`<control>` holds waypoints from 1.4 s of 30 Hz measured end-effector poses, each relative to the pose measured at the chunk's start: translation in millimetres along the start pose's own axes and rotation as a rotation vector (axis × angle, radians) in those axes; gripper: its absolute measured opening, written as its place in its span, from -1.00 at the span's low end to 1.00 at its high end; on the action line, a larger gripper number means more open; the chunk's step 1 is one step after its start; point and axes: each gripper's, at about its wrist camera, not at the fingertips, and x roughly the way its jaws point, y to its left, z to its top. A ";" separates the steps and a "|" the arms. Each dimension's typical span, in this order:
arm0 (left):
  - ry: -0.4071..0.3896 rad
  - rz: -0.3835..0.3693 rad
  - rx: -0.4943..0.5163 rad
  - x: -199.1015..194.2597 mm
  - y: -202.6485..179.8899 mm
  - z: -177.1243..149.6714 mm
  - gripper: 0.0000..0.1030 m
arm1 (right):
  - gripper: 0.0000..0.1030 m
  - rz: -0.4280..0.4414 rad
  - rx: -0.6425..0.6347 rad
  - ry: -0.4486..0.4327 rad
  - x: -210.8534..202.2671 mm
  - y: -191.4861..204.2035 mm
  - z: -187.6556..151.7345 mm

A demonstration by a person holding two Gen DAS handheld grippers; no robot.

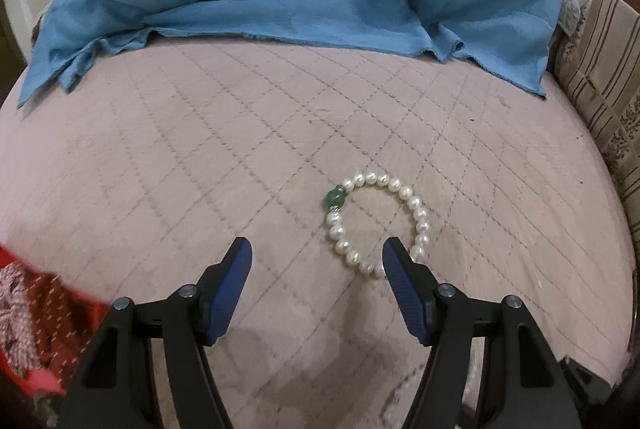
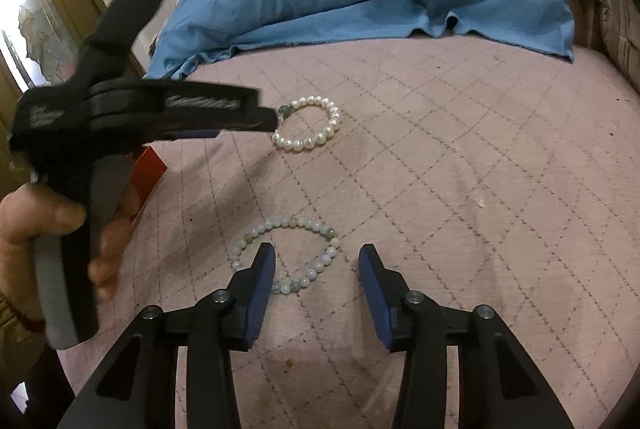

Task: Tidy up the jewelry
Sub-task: 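Grasp the pearl bracelet with left tool while right grasps the grey bead bracelet, then carry both bracelets to the red tray and open both tools to release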

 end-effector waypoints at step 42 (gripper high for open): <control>-0.140 -0.075 0.023 -144.1 -9.6 -70.7 -0.82 | -0.87 0.098 0.019 -0.111 -37.0 7.0 1.7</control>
